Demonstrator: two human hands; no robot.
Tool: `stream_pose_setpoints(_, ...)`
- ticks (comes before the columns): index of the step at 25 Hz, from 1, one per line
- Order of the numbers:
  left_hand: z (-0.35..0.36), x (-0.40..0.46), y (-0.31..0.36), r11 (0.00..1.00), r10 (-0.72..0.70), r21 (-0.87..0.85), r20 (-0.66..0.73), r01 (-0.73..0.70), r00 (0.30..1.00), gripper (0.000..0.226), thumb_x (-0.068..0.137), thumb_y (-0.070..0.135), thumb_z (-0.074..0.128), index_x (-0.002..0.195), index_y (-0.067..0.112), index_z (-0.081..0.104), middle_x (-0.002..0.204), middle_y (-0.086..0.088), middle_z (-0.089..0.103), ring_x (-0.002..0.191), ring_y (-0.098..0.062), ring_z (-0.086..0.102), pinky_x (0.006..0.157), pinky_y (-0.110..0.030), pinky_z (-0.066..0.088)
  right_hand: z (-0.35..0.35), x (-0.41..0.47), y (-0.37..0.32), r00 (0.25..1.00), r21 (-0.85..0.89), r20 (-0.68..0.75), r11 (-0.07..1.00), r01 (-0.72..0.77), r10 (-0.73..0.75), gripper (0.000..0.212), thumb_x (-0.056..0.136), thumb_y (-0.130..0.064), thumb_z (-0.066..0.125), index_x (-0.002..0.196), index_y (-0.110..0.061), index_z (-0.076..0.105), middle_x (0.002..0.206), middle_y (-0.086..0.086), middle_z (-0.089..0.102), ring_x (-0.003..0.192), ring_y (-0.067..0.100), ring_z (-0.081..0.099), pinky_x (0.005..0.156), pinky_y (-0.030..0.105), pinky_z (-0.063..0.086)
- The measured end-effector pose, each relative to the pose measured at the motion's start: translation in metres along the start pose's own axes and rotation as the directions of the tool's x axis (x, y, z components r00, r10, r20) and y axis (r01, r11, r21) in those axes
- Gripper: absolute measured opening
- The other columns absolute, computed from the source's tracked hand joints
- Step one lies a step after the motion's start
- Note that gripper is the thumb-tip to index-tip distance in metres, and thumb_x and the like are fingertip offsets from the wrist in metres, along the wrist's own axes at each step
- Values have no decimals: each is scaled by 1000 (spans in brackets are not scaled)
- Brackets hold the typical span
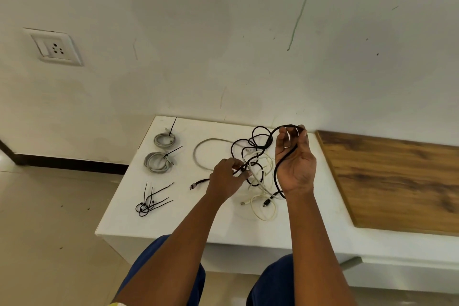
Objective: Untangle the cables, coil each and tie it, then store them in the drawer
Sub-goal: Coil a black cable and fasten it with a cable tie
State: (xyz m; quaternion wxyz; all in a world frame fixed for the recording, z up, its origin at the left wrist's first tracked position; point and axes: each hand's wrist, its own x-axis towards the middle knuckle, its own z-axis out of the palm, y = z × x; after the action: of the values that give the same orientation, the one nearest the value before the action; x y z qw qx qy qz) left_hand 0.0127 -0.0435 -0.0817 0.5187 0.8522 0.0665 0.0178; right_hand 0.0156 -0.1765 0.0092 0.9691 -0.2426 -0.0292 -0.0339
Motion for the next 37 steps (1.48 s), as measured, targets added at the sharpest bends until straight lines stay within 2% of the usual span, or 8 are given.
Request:
stream_pose_setpoints(7, -15, 2, 10, 989, 117, -41, -358, -141, 926, 15, 95, 15, 53, 102, 7, 65, 88, -9, 66, 79, -19, 61, 70, -22, 45, -18, 9, -1, 929, -242, -367, 969, -51, -43, 18, 97, -21, 46, 87, -12, 58, 66, 2, 61, 62, 18, 62, 56, 22, 54)
stream_pose_setpoints(11, -23, -1, 20, 956, 137, -170, -461, -239, 877, 20, 97, 20, 50, 106, 9, 64, 81, -5, 65, 70, -20, 61, 68, -20, 46, -38, 12, 6, 852, -738, -519, 540, -405, -72, 25, 97, -17, 39, 98, -5, 61, 89, 9, 60, 71, 21, 58, 62, 25, 45)
stream_pose_setpoints(14, -27, -2, 20, 970, 140, -91, -549, -226, 824, 20, 96, 16, 53, 102, 3, 66, 83, -3, 63, 77, -18, 59, 77, -2, 35, -46, 9, 13, 914, -928, -372, 71, -365, -163, 43, 92, -1, 36, 132, -6, 49, 128, 15, 54, 116, 30, 51, 95, 34, 41)
stream_pose_setpoints(17, -28, 0, 18, 974, 100, -128, -504, -189, 858, 21, 96, 18, 52, 103, 4, 66, 78, 1, 58, 73, -18, 57, 73, -24, 49, -38, 8, 14, 950, -961, -15, -257, -99, -311, 68, 84, 7, 42, 147, -10, 25, 146, 13, 35, 135, 31, 31, 109, 37, 28)
stream_pose_setpoints(23, -18, -2, 19, 957, 244, -54, -379, -284, 893, 22, 96, 22, 52, 105, 8, 66, 91, -1, 67, 83, -13, 60, 74, -11, 42, -29, 5, 31, 896, -708, 420, -566, 422, 142, 42, 91, -21, 54, 133, -23, 51, 126, -3, 59, 131, 15, 41, 114, 37, -15)
stream_pose_setpoints(28, -17, -3, 17, 941, 332, 8, -224, -339, 916, 24, 98, 25, 48, 110, 10, 62, 100, 0, 64, 90, -11, 58, 77, -21, 46, -28, 7, 36, 942, -910, 288, -355, 213, -174, 21, 96, -10, 43, 102, -11, 63, 98, 3, 65, 98, 23, 56, 87, 33, 42)
stream_pose_setpoints(33, -18, 1, 8, 948, 281, 196, -144, -251, 949, 25, 100, 22, 43, 108, 6, 62, 98, -8, 63, 95, -24, 54, 84, -36, 43, -20, 9, 29, 897, -911, 59, 344, 228, -439, 17, 102, -12, 34, 94, -9, 49, 88, -1, 50, 73, 4, 48, 61, 23, 50)
stream_pose_setpoints(37, -25, 1, 7, 959, 281, 57, -283, -277, 917, 16, 94, 14, 56, 102, 5, 65, 95, -5, 69, 93, -21, 61, 85, -33, 47, -23, 15, 17, 847, -816, -157, 549, 179, -508, 20, 102, -13, 34, 91, -12, 51, 79, 0, 45, 70, 10, 41, 59, 24, 49)
